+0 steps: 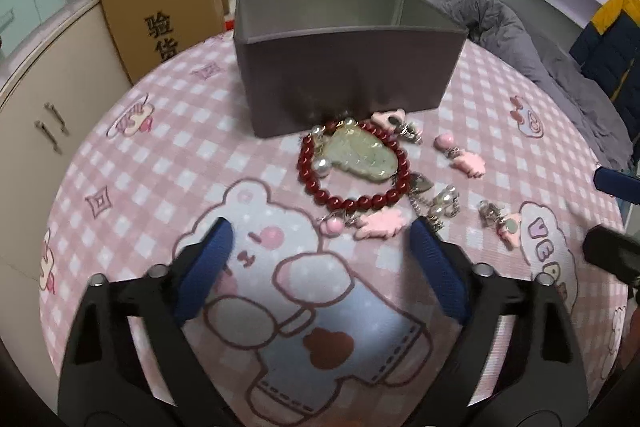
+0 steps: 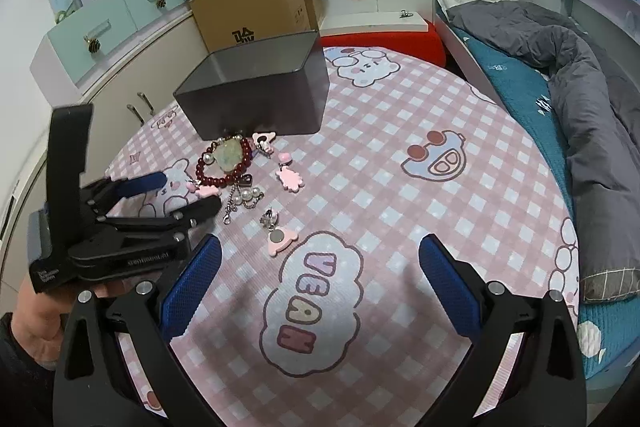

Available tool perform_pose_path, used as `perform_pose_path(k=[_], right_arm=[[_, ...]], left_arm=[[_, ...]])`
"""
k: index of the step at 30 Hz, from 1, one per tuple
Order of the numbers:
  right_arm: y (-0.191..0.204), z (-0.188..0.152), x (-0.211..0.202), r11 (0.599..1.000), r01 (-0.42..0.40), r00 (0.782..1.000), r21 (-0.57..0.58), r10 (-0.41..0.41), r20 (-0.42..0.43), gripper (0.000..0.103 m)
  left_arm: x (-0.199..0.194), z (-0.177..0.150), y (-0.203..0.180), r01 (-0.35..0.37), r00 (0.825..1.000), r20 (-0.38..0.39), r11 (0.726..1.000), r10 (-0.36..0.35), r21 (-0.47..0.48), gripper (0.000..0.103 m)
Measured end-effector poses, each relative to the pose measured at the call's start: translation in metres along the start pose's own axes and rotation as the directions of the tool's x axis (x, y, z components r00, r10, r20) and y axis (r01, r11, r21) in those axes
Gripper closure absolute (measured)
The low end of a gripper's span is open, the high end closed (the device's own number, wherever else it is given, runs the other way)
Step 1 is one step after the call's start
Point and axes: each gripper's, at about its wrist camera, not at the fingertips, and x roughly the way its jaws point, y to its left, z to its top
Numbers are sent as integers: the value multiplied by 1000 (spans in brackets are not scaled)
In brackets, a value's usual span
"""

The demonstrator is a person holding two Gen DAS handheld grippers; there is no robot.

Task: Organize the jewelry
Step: 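Grasp a pink charm with the left tool while the right tool grasps another pink charm, then carry both pink charms over the grey box and open both tools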

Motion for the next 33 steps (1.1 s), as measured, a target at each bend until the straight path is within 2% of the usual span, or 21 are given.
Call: perform_pose_path(k=[1, 5, 7, 13, 15, 18, 20, 21, 22, 27, 33], right_arm=[[0, -1, 2, 1000, -2, 1000, -3, 2, -4, 8], [2, -1, 7, 1000, -9, 1000, -13, 9, -14, 8], [4, -2, 10, 1000, -21, 1000, -17, 20, -17, 8], [12, -1, 24, 999, -22, 999, -49, 20, -27, 8], [15, -1, 29, 998, -16, 1000, -68, 14, -28, 12], [27, -1, 44, 990, -2, 999, -141, -4, -46, 37], [36, -3, 49, 978, 52, 998, -203, -58, -25, 57], [40, -3, 48, 974, 45, 998, -221, -51, -22, 65], [41, -4, 48, 975, 32, 999, -222, -38, -23, 83], [39, -7, 42, 979, 3, 999, -202, -10, -31, 83], [44, 0, 17, 981, -32, 999, -190, 34, 9, 83]], left_arm=[[-1, 0, -1, 8, 1000, 5, 1000, -8, 10, 42], [-5, -1, 3, 38, 999, 12, 999, -38, 15, 69], [-7, -3, 9, 64, 998, 13, 998, -64, 4, 73], [-17, -16, 13, 76, 997, 18, 997, -77, 18, 74], [-20, -20, 12, 79, 997, 18, 997, -79, 24, 74], [-23, -23, 11, 80, 997, 18, 996, -81, 33, 74], [-26, -25, 13, 87, 996, 19, 996, -88, 30, 74], [-26, -25, 13, 89, 996, 19, 996, -90, 28, 74], [-27, -26, 14, 92, 996, 19, 995, -92, 26, 74], [-34, -31, 16, 109, 994, 24, 994, -109, 12, 74], [-45, -34, 23, 115, 993, 41, 993, -114, -7, 74]])
